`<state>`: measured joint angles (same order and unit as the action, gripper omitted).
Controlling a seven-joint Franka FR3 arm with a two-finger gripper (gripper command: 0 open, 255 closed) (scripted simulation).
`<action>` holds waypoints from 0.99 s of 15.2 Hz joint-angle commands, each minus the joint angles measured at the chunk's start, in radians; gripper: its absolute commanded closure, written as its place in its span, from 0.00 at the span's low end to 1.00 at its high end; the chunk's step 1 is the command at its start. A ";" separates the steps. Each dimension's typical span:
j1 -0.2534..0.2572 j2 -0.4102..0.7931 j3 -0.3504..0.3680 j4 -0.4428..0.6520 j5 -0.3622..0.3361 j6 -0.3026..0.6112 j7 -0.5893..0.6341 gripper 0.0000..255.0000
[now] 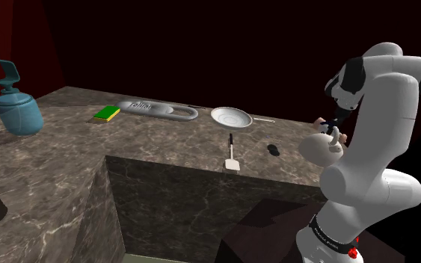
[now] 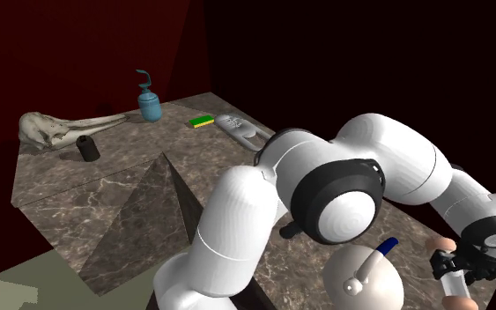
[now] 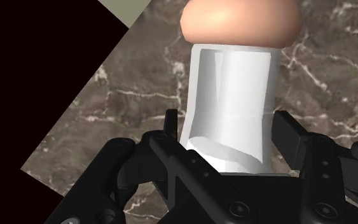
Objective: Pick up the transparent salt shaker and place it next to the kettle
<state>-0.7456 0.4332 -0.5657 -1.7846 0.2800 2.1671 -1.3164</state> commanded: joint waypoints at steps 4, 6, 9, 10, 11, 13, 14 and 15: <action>-0.003 0.007 0.001 -0.002 0.004 0.006 -0.003 1.00; -0.003 0.007 0.001 -0.002 0.004 0.006 -0.003 1.00; -0.003 0.007 0.001 -0.002 0.004 0.006 -0.003 0.00; -0.003 0.007 0.001 -0.002 0.004 0.006 -0.003 0.00; -0.003 0.007 0.001 -0.002 0.004 0.006 -0.003 0.00; -0.003 0.007 0.001 -0.002 0.004 0.006 -0.003 0.00; 0.002 -0.011 -0.005 0.008 -0.009 -0.019 0.005 0.00; 0.006 -0.027 -0.012 0.020 -0.021 -0.045 0.012 0.00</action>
<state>-0.7419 0.4157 -0.5736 -1.7750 0.2670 2.1407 -1.3095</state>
